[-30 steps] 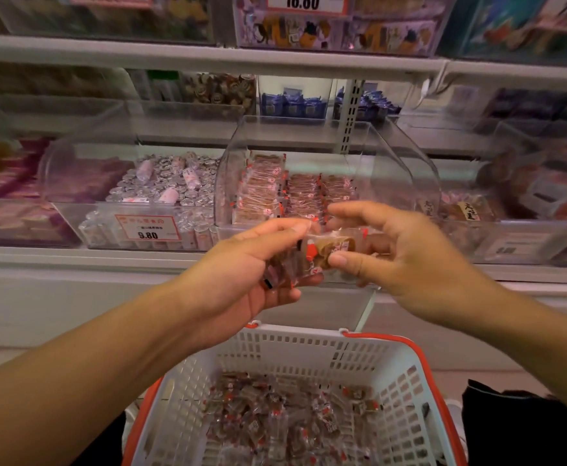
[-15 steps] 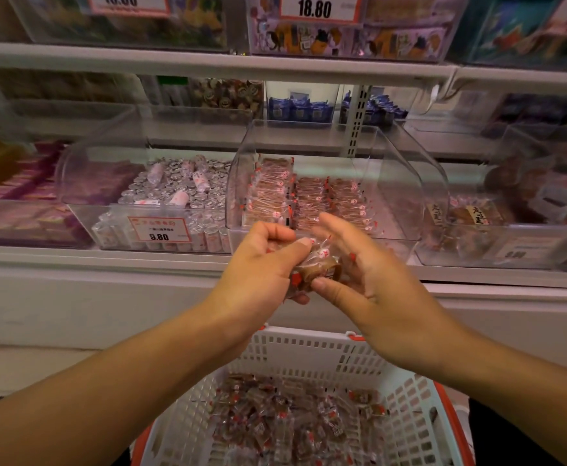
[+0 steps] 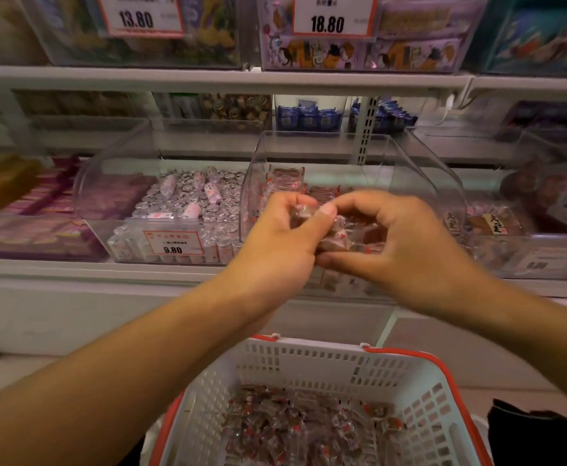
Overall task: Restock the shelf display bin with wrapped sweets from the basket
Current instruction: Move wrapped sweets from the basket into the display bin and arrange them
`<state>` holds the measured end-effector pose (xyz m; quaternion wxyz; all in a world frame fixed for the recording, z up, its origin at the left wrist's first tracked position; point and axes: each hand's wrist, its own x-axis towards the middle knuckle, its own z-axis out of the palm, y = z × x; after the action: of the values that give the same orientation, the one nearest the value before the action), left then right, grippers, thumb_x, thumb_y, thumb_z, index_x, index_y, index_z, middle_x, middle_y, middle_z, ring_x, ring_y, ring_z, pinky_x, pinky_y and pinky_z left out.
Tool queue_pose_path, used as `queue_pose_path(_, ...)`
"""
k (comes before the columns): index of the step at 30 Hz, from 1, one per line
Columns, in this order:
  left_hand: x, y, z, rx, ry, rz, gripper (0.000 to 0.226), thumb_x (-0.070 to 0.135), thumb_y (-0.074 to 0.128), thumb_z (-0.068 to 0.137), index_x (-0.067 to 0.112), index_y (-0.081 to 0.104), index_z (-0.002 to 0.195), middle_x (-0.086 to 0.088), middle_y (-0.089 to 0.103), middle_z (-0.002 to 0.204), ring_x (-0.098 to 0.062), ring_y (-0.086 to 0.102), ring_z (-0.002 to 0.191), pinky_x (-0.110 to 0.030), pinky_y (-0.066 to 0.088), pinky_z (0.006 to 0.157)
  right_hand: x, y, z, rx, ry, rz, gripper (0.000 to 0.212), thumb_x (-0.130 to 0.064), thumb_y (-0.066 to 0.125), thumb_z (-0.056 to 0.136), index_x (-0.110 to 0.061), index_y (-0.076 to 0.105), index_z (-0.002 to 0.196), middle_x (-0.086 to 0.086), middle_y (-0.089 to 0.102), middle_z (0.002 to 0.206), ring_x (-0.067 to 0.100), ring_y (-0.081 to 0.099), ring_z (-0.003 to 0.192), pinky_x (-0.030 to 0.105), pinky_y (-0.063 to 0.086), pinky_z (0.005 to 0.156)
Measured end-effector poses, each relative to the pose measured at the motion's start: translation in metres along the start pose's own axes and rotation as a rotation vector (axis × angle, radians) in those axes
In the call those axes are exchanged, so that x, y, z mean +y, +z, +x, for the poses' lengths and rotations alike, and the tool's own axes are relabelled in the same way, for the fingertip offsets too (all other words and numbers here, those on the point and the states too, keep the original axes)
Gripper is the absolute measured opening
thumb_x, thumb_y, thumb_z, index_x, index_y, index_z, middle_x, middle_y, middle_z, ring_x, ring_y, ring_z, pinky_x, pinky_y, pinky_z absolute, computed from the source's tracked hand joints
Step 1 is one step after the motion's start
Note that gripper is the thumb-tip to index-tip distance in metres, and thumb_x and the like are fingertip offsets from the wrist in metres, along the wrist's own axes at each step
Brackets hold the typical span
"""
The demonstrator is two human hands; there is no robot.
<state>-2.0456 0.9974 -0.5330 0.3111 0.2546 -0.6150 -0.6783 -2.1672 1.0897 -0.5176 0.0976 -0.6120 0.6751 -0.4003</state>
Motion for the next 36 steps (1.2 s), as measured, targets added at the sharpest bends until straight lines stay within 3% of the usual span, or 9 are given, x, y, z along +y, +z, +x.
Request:
queue_pose_path(4, 0.033, -0.016, 0.04, -0.049, 0.14, 0.441, 0.025, 0.048, 0.045, 0.098, 0.027, 0.054, 0.108, 0.01, 0.071, 0.082, 0.005, 0.066, 0.071, -0.014, 0.05, 0.058, 0.008, -0.016, 0.046, -0.054, 0.048, -0.018, 0.032, -0.034, 0.081, 0.074, -0.031, 0.067, 0.102, -0.015, 0.071, 0.086, 0.001, 0.067, 0.076, 0.024, 0.056, 0.064)
queue_pose_path(7, 0.052, -0.049, 0.077, 0.031, 0.489, 0.943, 0.019, 0.048, 0.056, 0.092, 0.03, 0.059, 0.099, 0.015, 0.064, 0.089, 0.002, 0.06, 0.082, -0.015, 0.049, 0.07, 0.026, -0.021, 0.074, -0.046, 0.156, -0.023, 0.027, -0.042, 0.077, 0.068, -0.033, 0.067, 0.091, -0.022, 0.069, 0.084, 0.001, 0.066, 0.071, 0.02, 0.053, 0.058)
queue_pose_path(10, 0.06, -0.075, 0.096, -0.244, 0.686, 1.351, 0.013, 0.04, 0.069, 0.081, 0.028, 0.068, 0.087, 0.015, 0.065, 0.086, 0.001, 0.061, 0.08, -0.023, 0.053, 0.078, 0.042, -0.022, 0.085, -0.199, 0.248, 0.058, 0.03, -0.044, 0.079, 0.062, -0.031, 0.072, 0.088, -0.013, 0.073, 0.08, 0.005, 0.069, 0.067, 0.028, 0.056, 0.066)
queue_pose_path(16, 0.05, -0.068, 0.115, -0.602, 0.508, 1.608, 0.023, 0.053, 0.075, 0.07, 0.032, 0.072, 0.078, 0.018, 0.065, 0.074, 0.0, 0.057, 0.069, -0.028, 0.052, 0.07, 0.064, -0.028, 0.1, -0.496, 0.303, 0.14, 0.026, -0.032, 0.086, 0.067, -0.037, 0.072, 0.088, -0.012, 0.074, 0.076, 0.001, 0.066, 0.056, 0.011, 0.046, 0.05)
queue_pose_path(20, 0.035, -0.063, 0.12, -0.545, 0.501, 1.87, 0.025, 0.052, 0.073, 0.063, 0.033, 0.064, 0.077, 0.016, 0.06, 0.073, -0.009, 0.058, 0.077, -0.028, 0.034, 0.058, 0.068, -0.032, 0.107, -0.612, 0.293, 0.175, 0.03, -0.036, 0.087, 0.066, -0.037, 0.072, 0.092, -0.013, 0.074, 0.075, 0.0, 0.066, 0.058, 0.014, 0.049, 0.053)
queue_pose_path(23, 0.028, -0.054, 0.119, -0.488, 0.526, 2.01, 0.027, 0.05, 0.07, 0.053, 0.027, 0.063, 0.066, 0.007, 0.06, 0.062, -0.02, 0.06, 0.069, -0.03, 0.044, 0.059, 0.067, -0.018, 0.109, -0.676, 0.255, 0.074, 0.031, -0.043, 0.088, 0.065, -0.034, 0.072, 0.09, -0.027, 0.067, 0.069, -0.009, 0.06, 0.055, 0.004, 0.038, 0.046)
queue_pose_path(28, 0.031, -0.046, 0.126, -0.444, 0.485, 2.212, 0.041, 0.063, 0.071, 0.034, 0.026, 0.055, 0.045, 0.009, 0.052, 0.044, -0.014, 0.057, 0.047, -0.025, 0.037, 0.047, 0.066, 0.01, 0.11, -0.568, 0.255, -0.117, 0.044, -0.054, 0.088, 0.051, -0.032, 0.068, 0.084, -0.012, 0.064, 0.071, -0.002, 0.057, 0.06, 0.018, 0.045, 0.049)
queue_pose_path(34, 0.036, -0.049, 0.122, -0.494, 0.345, 2.137, 0.018, 0.037, 0.077, 0.057, 0.03, 0.061, 0.06, 0.01, 0.06, 0.061, -0.016, 0.063, 0.067, -0.022, 0.006, 0.049, 0.058, 0.029, 0.107, -0.457, 0.277, -0.193, 0.048, -0.049, 0.088, 0.046, -0.028, 0.057, 0.076, -0.01, 0.057, 0.077, 0.005, 0.053, 0.068, 0.03, 0.05, 0.054)
queue_pose_path(36, 0.038, -0.056, 0.124, -0.524, 0.247, 1.965, 0.021, 0.029, 0.075, 0.071, 0.042, 0.065, 0.084, 0.015, 0.064, 0.082, -0.012, 0.061, 0.087, -0.023, 0.032, 0.052, 0.055, 0.03, 0.11, -0.449, 0.287, -0.175, 0.05, -0.049, 0.091, 0.044, -0.026, 0.059, 0.074, -0.009, 0.059, 0.074, 0.005, 0.055, 0.066, 0.031, 0.053, 0.055)
